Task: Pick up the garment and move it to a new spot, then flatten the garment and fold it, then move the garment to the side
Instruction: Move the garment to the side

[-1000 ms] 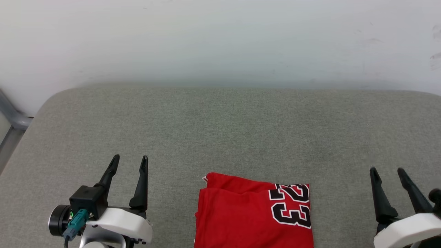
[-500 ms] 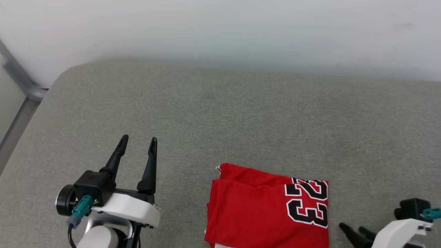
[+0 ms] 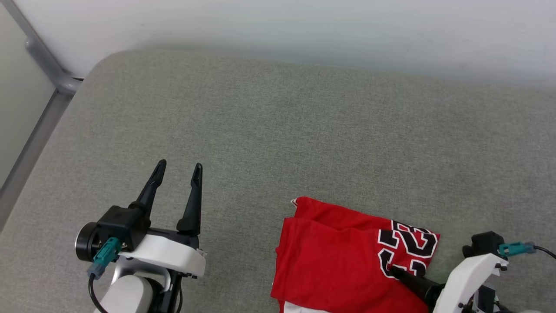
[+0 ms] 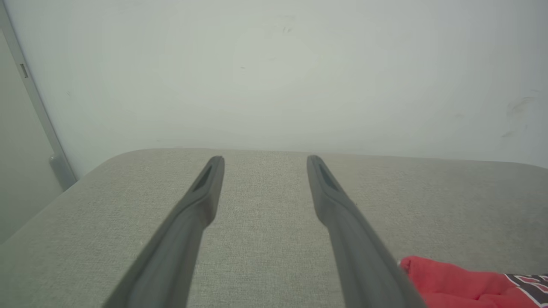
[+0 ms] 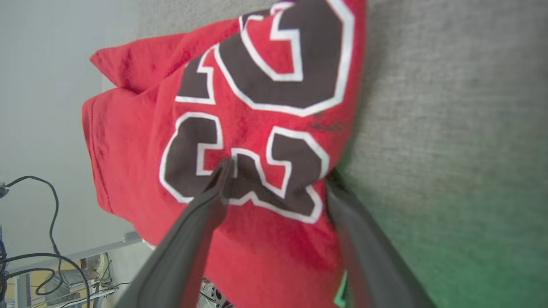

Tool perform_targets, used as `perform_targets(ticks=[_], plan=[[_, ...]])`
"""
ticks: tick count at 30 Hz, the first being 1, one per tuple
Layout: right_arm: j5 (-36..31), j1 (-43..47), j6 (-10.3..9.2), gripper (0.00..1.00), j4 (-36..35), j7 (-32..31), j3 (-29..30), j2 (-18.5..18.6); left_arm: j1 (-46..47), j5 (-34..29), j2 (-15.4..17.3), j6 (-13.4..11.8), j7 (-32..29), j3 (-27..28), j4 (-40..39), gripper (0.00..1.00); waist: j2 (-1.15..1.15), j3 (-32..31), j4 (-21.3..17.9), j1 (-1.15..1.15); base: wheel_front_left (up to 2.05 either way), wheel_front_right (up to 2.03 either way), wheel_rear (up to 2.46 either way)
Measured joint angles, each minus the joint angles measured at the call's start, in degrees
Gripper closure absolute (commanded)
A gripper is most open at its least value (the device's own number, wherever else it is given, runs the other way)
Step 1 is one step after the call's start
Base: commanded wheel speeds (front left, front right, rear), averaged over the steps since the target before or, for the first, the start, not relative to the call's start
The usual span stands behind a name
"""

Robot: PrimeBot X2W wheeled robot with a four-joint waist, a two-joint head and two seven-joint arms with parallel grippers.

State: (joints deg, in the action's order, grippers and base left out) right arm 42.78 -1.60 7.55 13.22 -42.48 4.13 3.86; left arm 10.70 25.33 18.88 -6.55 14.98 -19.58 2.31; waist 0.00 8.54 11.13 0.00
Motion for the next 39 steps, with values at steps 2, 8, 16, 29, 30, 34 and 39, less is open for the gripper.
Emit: perform_targets(ticks=[2, 8, 16, 29, 30, 34, 39], plan=[[0.0, -0.6, 0.00, 1.00, 0.4, 0.2, -0.9, 0.0, 0.0, -0.4, -0.3, 0.2, 0.0, 0.5, 0.3, 0.00, 0.00, 0.0, 0.2, 0.00, 0.00, 0.00, 0.00], [-2.5, -1.1, -0.05, 1.00, -1.9, 3.2, -6.1, 1.1, -1.3, -1.4, -0.5, 0.8, 0.0, 1.6, 1.2, 0.00, 0.00, -1.6, -0.4, 0.00, 0.00, 0.00, 0.00], [-12.7, -2.0, -0.05, 1.00, -7.2, 6.1, -10.4, 5.9, -3.3, -2.1, 0.2, 0.5, 0.1, 1.8, 1.0, 0.00, 0.00, -4.5, -4.1, 0.00, 0.00, 0.00, 0.00], [-21.4, -1.1, -0.05, 1.00, -10.3, 5.4, -4.6, 11.6, -5.4, -2.4, 1.3, -0.2, -0.4, 1.7, -2.5, 0.00, 0.00, -5.7, -15.6, 0.00, 0.00, 0.00, 0.00], [-22.0, -1.5, -0.05, 1.00, -10.4, 6.0, -3.9, 11.5, -5.3, -2.4, 1.4, -0.2, -0.4, 1.7, -2.8, 0.00, 0.00, -5.4, -16.5, 0.00, 0.00, 0.00, 0.00], [-24.2, -4.6, -0.04, 1.00, -10.5, 8.2, -0.7, 11.4, -3.6, -2.5, 2.1, 0.3, -0.6, 1.6, -4.4, 0.00, 0.00, -2.8, -19.3, 0.00, 0.00, 0.00, 0.00], [-27.3, -10.1, -0.04, 1.00, -9.7, 10.6, 4.1, 13.1, -0.3, -3.0, 2.8, 1.7, -0.9, 1.0, -6.6, 0.00, 0.00, 2.6, -21.3, 0.00, 0.00, 0.00, 0.00]])
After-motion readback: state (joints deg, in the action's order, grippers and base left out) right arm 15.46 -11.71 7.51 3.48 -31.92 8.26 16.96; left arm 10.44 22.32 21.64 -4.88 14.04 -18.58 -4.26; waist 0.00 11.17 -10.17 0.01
